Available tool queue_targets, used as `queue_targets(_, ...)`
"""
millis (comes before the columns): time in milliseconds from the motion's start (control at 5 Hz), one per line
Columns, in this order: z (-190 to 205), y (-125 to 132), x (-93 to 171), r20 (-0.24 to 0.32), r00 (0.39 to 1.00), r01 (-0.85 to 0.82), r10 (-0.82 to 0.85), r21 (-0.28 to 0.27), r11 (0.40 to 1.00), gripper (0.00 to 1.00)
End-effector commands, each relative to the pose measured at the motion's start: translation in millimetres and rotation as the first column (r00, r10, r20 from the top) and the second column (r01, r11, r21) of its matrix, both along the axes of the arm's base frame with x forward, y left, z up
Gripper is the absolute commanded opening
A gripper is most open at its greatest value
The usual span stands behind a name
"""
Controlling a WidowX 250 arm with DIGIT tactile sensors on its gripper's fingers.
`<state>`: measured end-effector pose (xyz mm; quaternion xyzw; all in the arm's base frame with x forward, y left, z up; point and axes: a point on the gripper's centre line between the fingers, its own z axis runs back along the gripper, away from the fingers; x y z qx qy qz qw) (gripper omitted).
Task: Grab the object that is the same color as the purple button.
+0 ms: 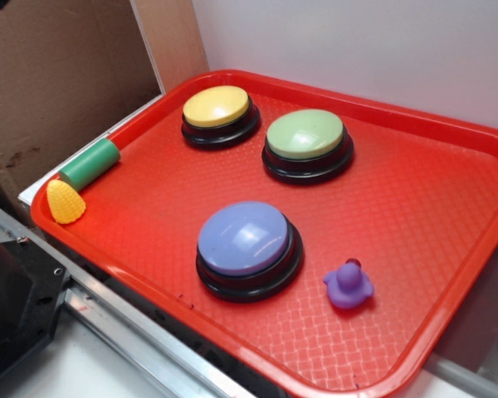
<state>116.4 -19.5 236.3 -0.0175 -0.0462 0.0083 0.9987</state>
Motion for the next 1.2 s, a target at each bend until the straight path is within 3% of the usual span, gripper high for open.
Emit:
queue_targets(0,0,0,0,0.000,1.000,0.000,0.000,0.000,1.000,1.00)
queue_targets(200,-12,-14,13,0.008,0.987,0.163,-0.163,-0.014,0.987,1.00)
queue_targets(600,-43,-85,39,0.091,0.929,0.344,-0.358,0.142,0.928,1.00)
queue_targets(800,-64,-120,51,0.108,0.836,0.510,-0.538,0.207,0.835,1.00)
queue_targets(1000,-87,-142,61,0.131,0.713,0.672,-0.689,0.155,0.724,1.00)
